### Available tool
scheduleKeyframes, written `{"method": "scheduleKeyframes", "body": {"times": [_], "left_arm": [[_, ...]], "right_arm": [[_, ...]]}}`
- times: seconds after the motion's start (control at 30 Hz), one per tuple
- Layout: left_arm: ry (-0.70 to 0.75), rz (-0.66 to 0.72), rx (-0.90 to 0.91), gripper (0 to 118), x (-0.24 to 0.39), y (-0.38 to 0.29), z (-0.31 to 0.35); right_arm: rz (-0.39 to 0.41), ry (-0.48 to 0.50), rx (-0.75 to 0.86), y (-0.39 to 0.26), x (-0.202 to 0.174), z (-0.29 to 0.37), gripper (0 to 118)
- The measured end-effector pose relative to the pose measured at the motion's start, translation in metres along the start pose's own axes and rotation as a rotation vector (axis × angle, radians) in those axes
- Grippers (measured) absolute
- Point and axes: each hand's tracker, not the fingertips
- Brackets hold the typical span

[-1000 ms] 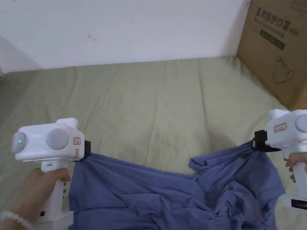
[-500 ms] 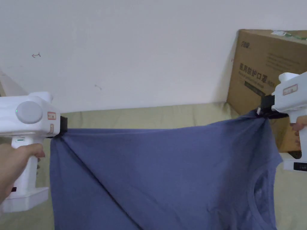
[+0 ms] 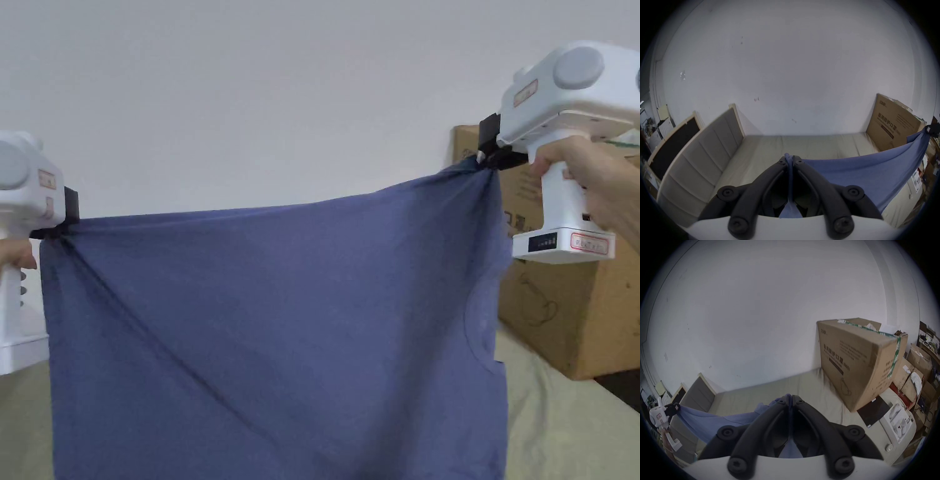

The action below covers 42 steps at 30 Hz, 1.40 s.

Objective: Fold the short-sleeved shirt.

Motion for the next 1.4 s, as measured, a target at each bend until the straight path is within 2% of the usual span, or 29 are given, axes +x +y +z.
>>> {"method": "scheduleKeyframes", "body": {"times": [0.27,0.3,0.57,0.7,0.8,0.9,1.03,1.1,1.17,1.23,1.4], "left_arm": [[0.051,-0.028,0.09,2,-0.004,0.069,-0.031],[0.057,0.004,0.113,2,-0.004,0.073,-0.031],[0.085,-0.001,0.093,2,-0.003,0.055,-0.061],[0.125,-0.059,0.02,2,0.004,0.013,-0.1],[0.127,-0.015,-0.043,2,0.007,-0.031,-0.139],[0.152,-0.004,-0.107,2,0.013,-0.086,-0.178],[0.178,-0.037,-0.2,2,0.022,-0.158,-0.223],[0.189,-0.034,-0.273,2,0.024,-0.189,-0.243],[0.188,-0.016,-0.327,2,0.033,-0.221,-0.24],[0.199,-0.015,-0.351,2,0.035,-0.246,-0.247],[0.202,-0.044,-0.443,2,0.034,-0.294,-0.254]], "right_arm": [[0.002,0.006,0.118,0.059,-0.022,0.014,3],[0.007,0.004,0.131,0.062,-0.025,0.016,3],[0.04,-0.011,0.083,0.041,-0.027,-0.018,3],[0.041,-0.025,0.01,0.011,-0.025,-0.06,3],[0.032,-0.039,-0.061,-0.022,-0.023,-0.101,3],[0.051,-0.066,-0.161,-0.071,-0.021,-0.141,3],[0.013,-0.107,-0.263,-0.134,-0.008,-0.198,3],[0.03,-0.112,-0.322,-0.168,-0.003,-0.223,3],[0.046,-0.135,-0.384,-0.202,0.002,-0.246,3],[0.014,-0.144,-0.435,-0.233,0.008,-0.26,3],[-0.007,-0.179,-0.51,-0.284,0.023,-0.269,3]]}}
